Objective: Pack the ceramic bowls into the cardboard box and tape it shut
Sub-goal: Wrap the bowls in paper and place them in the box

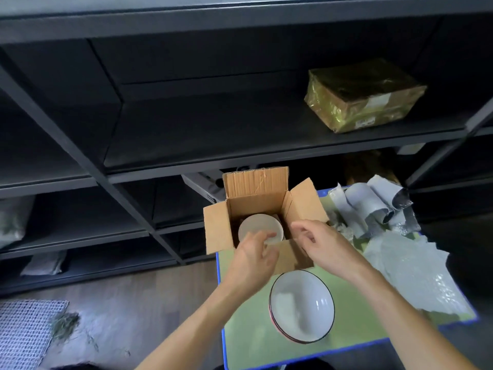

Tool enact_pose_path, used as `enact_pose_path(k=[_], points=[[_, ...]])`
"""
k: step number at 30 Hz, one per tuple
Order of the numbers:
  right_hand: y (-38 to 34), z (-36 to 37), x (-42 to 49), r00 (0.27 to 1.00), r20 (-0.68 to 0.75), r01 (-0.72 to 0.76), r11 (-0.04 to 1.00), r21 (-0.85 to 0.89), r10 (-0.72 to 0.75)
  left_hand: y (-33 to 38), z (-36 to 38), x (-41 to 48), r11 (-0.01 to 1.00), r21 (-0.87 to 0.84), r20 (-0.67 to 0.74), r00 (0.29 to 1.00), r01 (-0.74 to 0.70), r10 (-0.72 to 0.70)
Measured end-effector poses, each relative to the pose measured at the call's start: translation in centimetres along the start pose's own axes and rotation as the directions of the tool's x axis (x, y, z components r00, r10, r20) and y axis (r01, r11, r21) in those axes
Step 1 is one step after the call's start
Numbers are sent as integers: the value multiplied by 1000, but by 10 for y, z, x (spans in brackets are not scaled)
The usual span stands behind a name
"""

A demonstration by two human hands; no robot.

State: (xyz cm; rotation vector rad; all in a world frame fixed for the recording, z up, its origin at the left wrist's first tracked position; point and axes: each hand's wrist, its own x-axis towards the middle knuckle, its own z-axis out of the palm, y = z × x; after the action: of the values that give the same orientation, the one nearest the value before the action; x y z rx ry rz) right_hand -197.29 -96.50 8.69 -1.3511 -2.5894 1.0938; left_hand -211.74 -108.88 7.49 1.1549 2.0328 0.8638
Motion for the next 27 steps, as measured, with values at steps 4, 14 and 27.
enact_pose_path(k=[4, 14, 27], points=[[17, -4, -18, 1000, -24, -8, 999, 48, 9, 3, 20, -16, 998, 17, 22, 998, -57, 56], [24, -9, -23, 999, -1, 36, 995, 93, -36, 13, 30, -4, 996, 83, -63, 998, -14, 20], [24, -10, -21, 997, 28, 72, 996, 49, -73, 21, 34, -14, 999, 38, -75, 996, -39, 41]])
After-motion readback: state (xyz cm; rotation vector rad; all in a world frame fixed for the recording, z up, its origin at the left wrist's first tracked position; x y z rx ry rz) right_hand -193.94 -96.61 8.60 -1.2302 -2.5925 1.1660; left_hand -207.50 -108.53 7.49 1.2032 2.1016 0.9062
